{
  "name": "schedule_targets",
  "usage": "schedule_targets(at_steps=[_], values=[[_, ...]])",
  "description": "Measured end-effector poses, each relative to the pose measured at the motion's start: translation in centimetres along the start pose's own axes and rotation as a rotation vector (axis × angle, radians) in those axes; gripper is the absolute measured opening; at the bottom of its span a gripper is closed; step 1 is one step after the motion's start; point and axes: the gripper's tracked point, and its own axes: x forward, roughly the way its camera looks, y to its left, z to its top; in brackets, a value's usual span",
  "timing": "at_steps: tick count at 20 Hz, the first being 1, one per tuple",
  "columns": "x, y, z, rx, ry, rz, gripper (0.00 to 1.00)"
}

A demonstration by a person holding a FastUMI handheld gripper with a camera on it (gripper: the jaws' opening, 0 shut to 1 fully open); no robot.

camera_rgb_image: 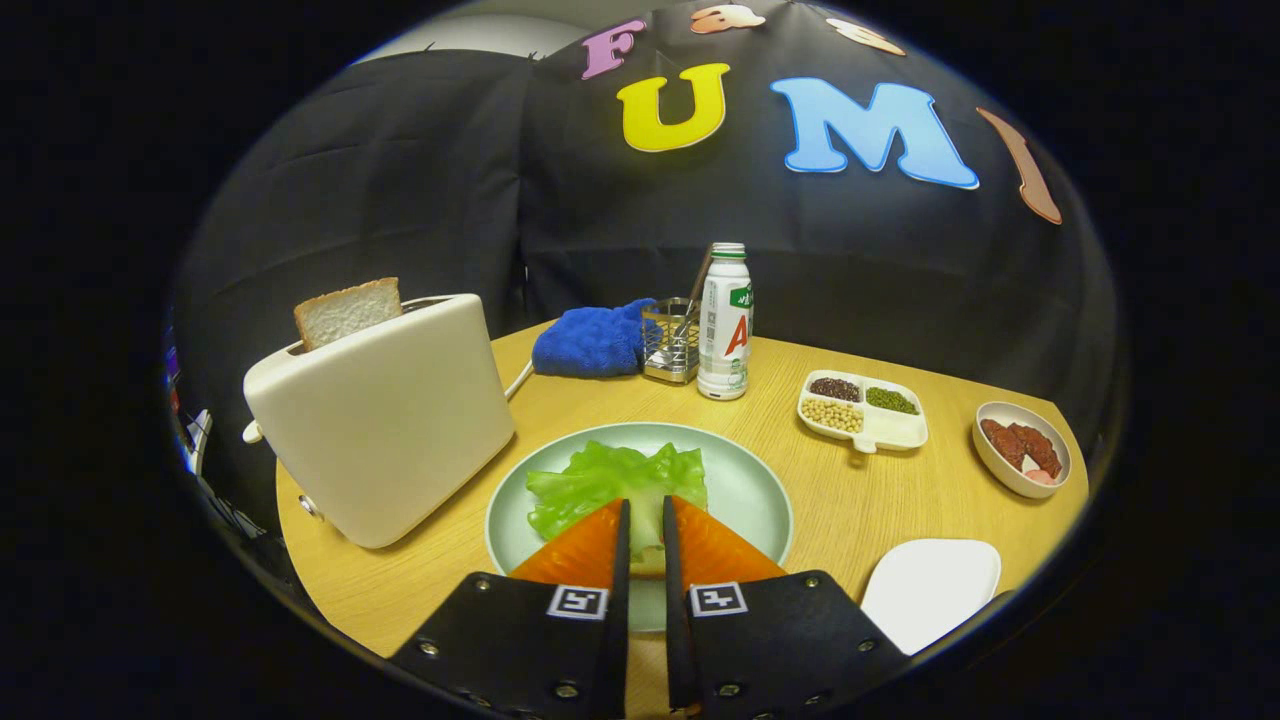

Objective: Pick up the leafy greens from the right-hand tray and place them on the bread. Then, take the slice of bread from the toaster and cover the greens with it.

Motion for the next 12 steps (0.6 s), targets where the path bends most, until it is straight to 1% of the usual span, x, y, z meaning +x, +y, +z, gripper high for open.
schedule_targets(at_steps=[1, 2, 3, 4, 6, 9, 12], values=[[-0.3, -0.1, 0.3, -0.01, -0.01, -0.009, 0.23], [-0.6, -0.5, 0.8, -0.016, -0.036, -0.026, 0.23], [-0.9, -0.7, 1.3, -0.026, -0.055, -0.043, 0.48], [-1.3, -0.9, 1.5, -0.033, -0.069, -0.055, 0.56], [-2.3, -0.8, 2.1, -0.035, -0.094, -0.063, 0.57], [-4.4, 1.1, 3.8, -0.027, -0.174, -0.049, 0.57], [-6.3, 2.3, 5.1, -0.033, -0.236, -0.084, 0.57]])
